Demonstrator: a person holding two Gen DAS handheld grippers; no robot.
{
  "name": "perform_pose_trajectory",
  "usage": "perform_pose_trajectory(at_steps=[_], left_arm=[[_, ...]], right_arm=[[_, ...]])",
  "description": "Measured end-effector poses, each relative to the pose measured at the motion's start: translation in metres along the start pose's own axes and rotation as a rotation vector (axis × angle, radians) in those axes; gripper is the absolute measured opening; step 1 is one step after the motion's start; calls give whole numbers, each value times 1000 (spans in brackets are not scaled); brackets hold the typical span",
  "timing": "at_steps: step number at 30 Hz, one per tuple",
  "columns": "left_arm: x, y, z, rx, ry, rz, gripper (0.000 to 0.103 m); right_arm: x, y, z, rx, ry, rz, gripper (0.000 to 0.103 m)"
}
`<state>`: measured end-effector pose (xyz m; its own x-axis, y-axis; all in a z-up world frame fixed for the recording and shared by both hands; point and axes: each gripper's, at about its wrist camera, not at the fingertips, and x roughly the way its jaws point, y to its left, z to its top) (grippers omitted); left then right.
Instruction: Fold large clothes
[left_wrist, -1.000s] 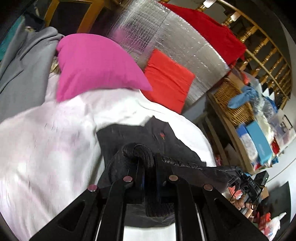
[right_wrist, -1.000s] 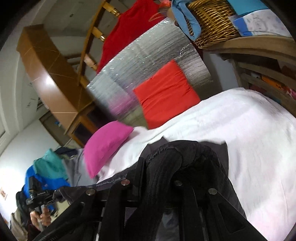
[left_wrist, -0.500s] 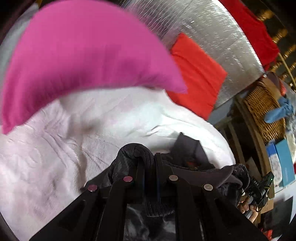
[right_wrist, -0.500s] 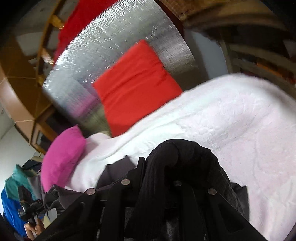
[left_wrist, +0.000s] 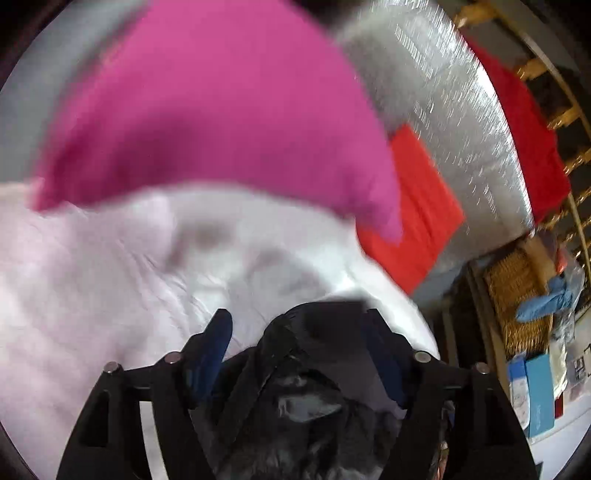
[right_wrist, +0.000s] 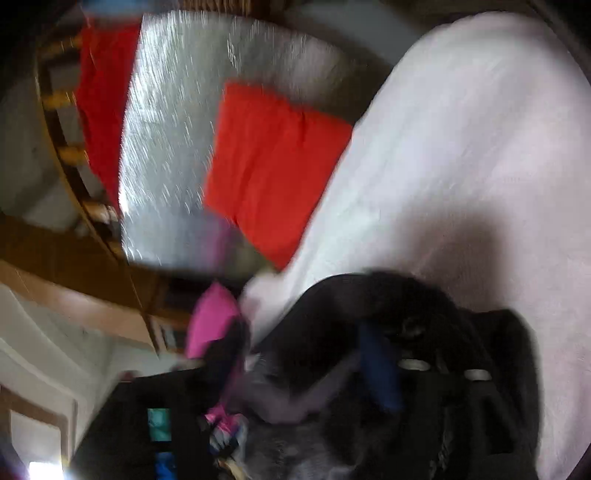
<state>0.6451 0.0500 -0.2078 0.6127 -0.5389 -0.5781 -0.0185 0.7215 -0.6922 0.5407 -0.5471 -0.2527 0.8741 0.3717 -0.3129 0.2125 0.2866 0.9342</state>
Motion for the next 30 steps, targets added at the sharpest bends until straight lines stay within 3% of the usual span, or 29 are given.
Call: perform_pose_trajectory(at_steps=[3,5,9,14,18,23,30], left_arm=[[-39,-10,-18,51,28,15,74],[-66,-16,-40,91,18,20,74],[-117,-10,-110,107,1,61,77],[-119,23,-178,-19,76,61,78],[-90,54,-198,-183,147,59,78],[-71,70,-189,-263,75,6,78],[-39,74,-169,-308,28,-81,78]], right_arm=[[-50,3,0,28,-114,64,87],[-76,10,-9,-2,-94,65,87],[-126,19,-63,-166,-2,-92,87],[-179,-26,-133,-42,65,-110,87],[-169,-42,-155,9,100,-156,87],[-135,-56,-160,22,106,-262,87],[-91,-75,-143,42,-5,-209,88]])
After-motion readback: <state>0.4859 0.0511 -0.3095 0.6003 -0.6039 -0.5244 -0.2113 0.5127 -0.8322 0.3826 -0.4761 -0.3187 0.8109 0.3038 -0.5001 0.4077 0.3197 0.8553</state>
